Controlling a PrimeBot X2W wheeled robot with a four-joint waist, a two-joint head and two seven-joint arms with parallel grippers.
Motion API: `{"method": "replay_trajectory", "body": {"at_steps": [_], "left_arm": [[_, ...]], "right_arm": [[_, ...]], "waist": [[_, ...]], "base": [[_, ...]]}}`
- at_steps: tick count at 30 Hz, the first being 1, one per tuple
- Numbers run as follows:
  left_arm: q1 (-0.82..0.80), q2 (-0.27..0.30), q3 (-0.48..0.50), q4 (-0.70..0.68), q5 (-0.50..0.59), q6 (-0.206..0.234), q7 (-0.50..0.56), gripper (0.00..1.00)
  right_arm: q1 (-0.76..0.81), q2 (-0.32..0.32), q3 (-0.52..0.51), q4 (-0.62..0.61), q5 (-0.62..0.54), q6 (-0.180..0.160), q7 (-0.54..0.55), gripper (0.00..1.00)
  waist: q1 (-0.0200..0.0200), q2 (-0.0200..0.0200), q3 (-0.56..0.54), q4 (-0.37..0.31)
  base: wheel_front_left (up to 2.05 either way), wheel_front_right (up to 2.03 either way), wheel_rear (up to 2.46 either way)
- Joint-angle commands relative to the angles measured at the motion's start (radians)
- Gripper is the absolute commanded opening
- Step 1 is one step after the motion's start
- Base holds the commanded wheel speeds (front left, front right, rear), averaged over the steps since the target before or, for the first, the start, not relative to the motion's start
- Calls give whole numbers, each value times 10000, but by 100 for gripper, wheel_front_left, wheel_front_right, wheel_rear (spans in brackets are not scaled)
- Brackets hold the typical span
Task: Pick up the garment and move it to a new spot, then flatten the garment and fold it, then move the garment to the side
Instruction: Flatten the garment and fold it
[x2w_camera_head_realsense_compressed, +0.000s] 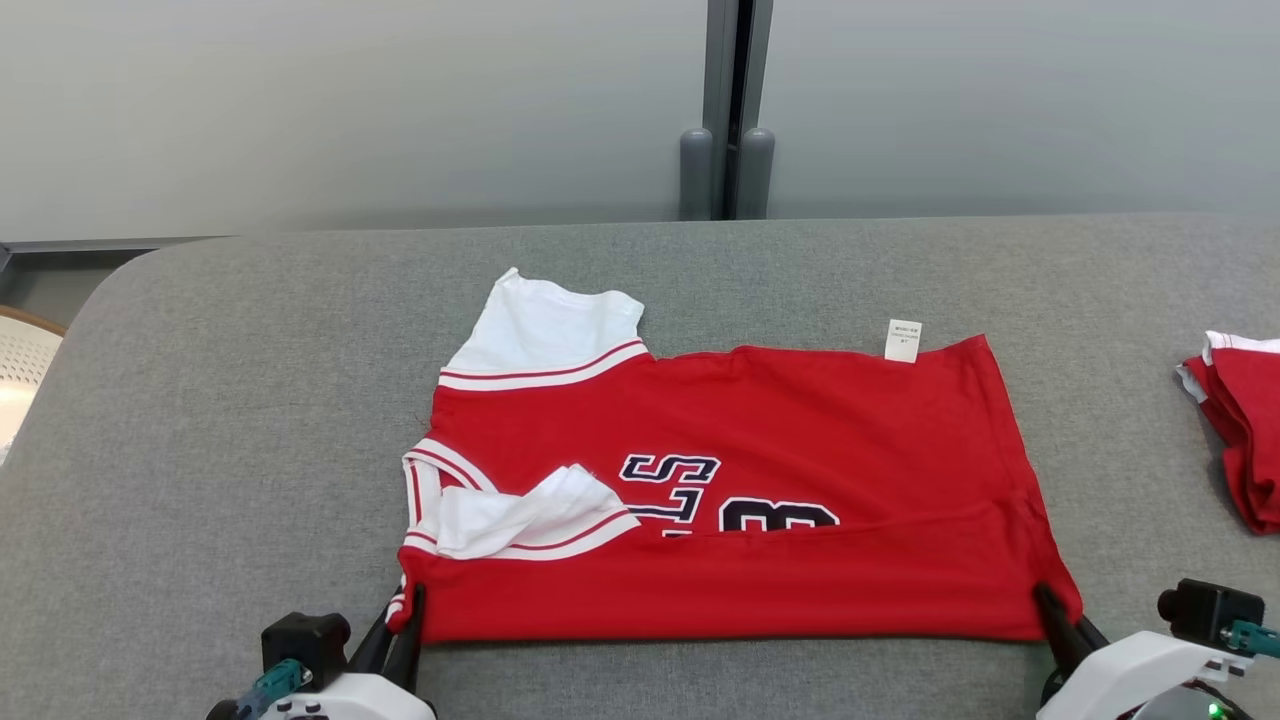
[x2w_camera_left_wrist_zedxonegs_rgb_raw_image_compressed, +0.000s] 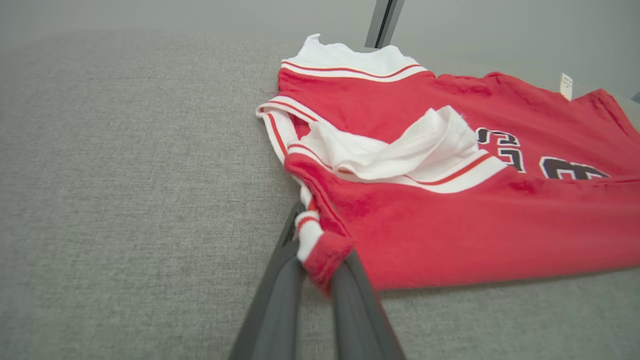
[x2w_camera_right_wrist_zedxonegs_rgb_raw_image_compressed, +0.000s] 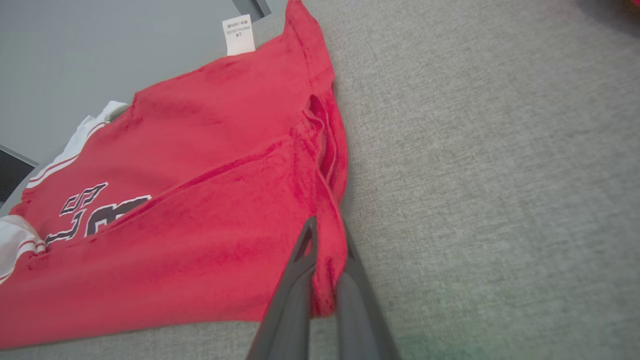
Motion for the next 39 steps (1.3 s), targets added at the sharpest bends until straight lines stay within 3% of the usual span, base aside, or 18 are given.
{"method": "replay_trajectory", "body": {"at_steps": [1, 2, 3, 4, 5, 12, 17, 30, 39], "left_arm": [[-4, 78, 37, -62, -37, 77, 11, 0], [-5, 74, 64, -66, -29, 171, -1, 0], [-36, 95, 95, -81, 41, 305, -45, 33], [-73, 105, 113, -93, 82, 402, -71, 85], [-119, 63, 167, -105, 10, 472, -93, 100], [-1162, 200, 624, -573, -47, 813, -565, 100], [-2332, 400, 663, -758, 88, 661, -589, 100], [-7013, 1468, -298, 1566, 335, -479, 3181, 100], [-8919, 2068, -603, 2993, -1, -755, 4684, 100]], "right_arm": [[60, -117, -121, -91, -117, -8, -79, 38], [82, -76, -230, -147, -151, -10, -152, 100], [69, -11, -292, -259, -226, -8, -216, 100], [36, 43, -331, -404, -308, -3, -268, 100], [-18, 48, -396, -550, -428, -5, -365, 100], [-546, -137, -303, -1792, -1340, -5, -1331, 100], [-1227, -193, -234, -2151, -1916, -5, -1601, 100], [-3313, -278, 659, -2442, -2516, -5, -1730, 100], [-4540, -299, 1458, -2247, -2300, -5, -1730, 100]], "waist": [[0, 0, 16, -7], [0, 0, 34, -17], [0, 0, 55, -28], [0, 0, 82, -46], [0, 0, 129, -62], [0, 0, 618, -260], [0, 0, 1271, -577], [0, 0, 3379, -1798], [0, 0, 4028, -2439]], "base": [[0, 0, 0], [0, 0, 0], [0, 0, 0], [0, 0, 0], [0, 0, 0], [0, 0, 0], [0, 0, 0], [0, 0, 0], [0, 0, 0]]}}
